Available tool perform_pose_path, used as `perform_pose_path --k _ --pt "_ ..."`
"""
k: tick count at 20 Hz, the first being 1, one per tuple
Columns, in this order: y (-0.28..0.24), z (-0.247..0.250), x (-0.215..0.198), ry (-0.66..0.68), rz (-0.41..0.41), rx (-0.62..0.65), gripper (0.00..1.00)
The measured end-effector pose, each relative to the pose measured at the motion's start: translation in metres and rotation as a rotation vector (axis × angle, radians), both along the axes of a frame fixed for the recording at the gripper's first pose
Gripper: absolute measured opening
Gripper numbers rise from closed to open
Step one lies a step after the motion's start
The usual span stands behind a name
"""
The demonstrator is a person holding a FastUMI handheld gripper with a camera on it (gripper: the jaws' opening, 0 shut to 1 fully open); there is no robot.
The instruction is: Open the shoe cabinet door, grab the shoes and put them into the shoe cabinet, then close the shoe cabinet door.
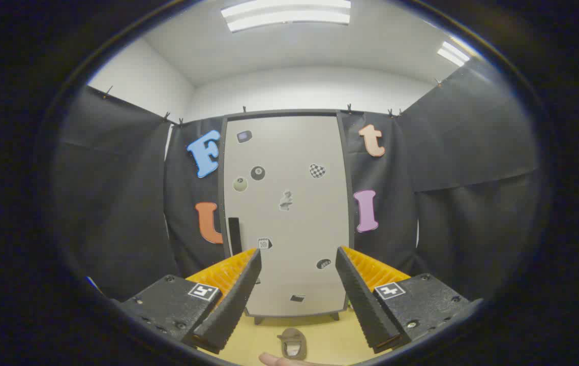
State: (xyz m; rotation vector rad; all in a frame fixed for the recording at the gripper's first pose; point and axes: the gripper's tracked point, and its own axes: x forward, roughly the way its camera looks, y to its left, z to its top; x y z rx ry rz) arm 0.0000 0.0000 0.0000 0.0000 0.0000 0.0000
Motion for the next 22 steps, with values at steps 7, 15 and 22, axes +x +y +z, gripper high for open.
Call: perform_pose_path --k 7,15,22 --pt "0.001 -0.007 0.004 0.021 -0.002 -0.003 0.96" --pt "0.007 -0.010 0.008 0.019 0.000 -0.024 0.97" --pt "0.027 -0.009 0.047 -0.007 0.045 -0.056 0.96"
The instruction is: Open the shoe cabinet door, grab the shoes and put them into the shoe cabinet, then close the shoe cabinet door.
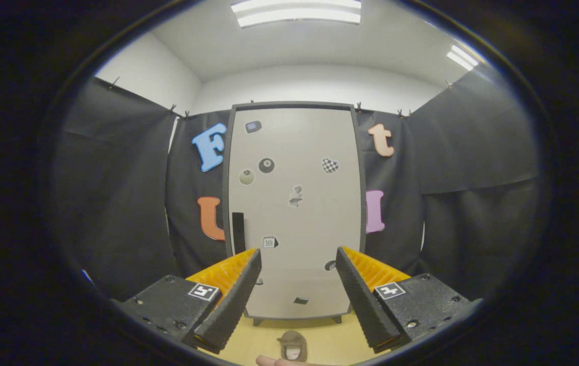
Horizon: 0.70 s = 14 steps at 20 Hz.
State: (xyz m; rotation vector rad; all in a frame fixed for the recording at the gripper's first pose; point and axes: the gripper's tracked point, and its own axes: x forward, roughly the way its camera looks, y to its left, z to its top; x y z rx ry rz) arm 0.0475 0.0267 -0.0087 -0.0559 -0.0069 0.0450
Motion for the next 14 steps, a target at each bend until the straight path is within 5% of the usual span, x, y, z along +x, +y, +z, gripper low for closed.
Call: perform_pose_path --k 14 --pt "0.105 -0.006 0.126 -0.012 0.144 -0.107 0.97"
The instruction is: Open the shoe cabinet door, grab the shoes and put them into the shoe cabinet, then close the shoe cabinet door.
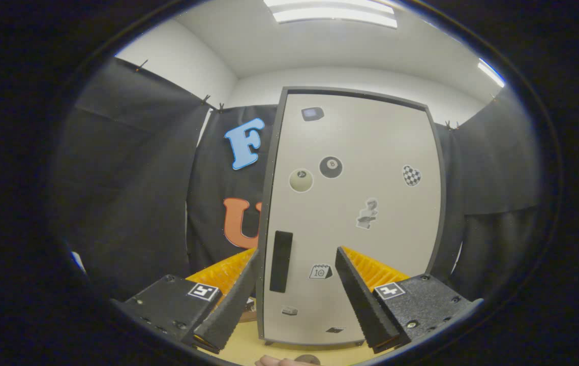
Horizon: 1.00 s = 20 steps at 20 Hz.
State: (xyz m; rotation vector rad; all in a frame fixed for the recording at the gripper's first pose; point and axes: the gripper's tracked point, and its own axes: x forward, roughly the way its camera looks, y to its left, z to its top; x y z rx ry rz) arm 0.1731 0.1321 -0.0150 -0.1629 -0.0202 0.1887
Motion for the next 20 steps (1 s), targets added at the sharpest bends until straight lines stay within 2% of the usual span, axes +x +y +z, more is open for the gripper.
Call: perform_pose_path --k 3,9,10,12,13,16,18,20 --pt "0.023 -0.018 0.024 0.062 0.021 0.018 0.96" --pt "0.022 -0.057 0.078 0.155 -0.081 0.041 0.97" --pt "0.022 -0.060 0.085 0.166 -0.075 0.053 0.95" --pt "0.024 -0.070 0.097 0.202 -0.068 0.061 0.84" --pt "0.024 -0.074 0.101 0.220 -0.062 0.062 0.70" --pt "0.024 -0.083 0.109 0.231 -0.030 0.086 0.47" --pt "0.023 -0.078 0.099 0.248 -0.015 0.070 0.32" --pt "0.021 -0.080 0.097 0.277 0.001 0.052 0.29"
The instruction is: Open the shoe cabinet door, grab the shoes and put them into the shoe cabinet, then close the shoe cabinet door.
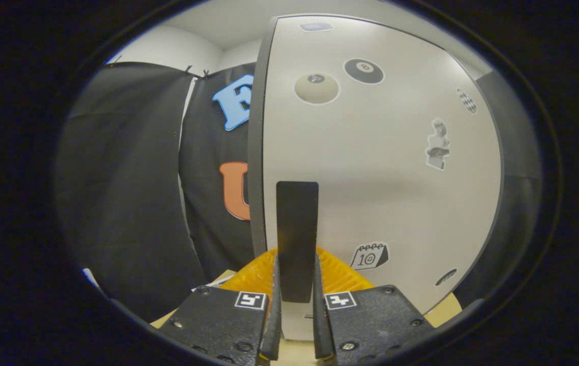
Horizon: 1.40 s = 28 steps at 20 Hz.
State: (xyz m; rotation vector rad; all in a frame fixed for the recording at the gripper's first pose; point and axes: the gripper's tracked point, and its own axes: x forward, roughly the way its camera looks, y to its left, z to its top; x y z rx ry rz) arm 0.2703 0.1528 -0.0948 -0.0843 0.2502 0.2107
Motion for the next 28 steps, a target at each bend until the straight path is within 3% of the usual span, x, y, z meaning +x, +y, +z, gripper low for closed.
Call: perform_pose_path --k 7,17,28 --pt "-0.005 0.009 -0.053 0.079 0.090 -0.001 0.28" --pt "-0.046 0.020 -0.117 0.039 0.237 0.010 0.29" --pt "-0.100 0.029 -0.150 0.014 0.134 0.058 0.27"
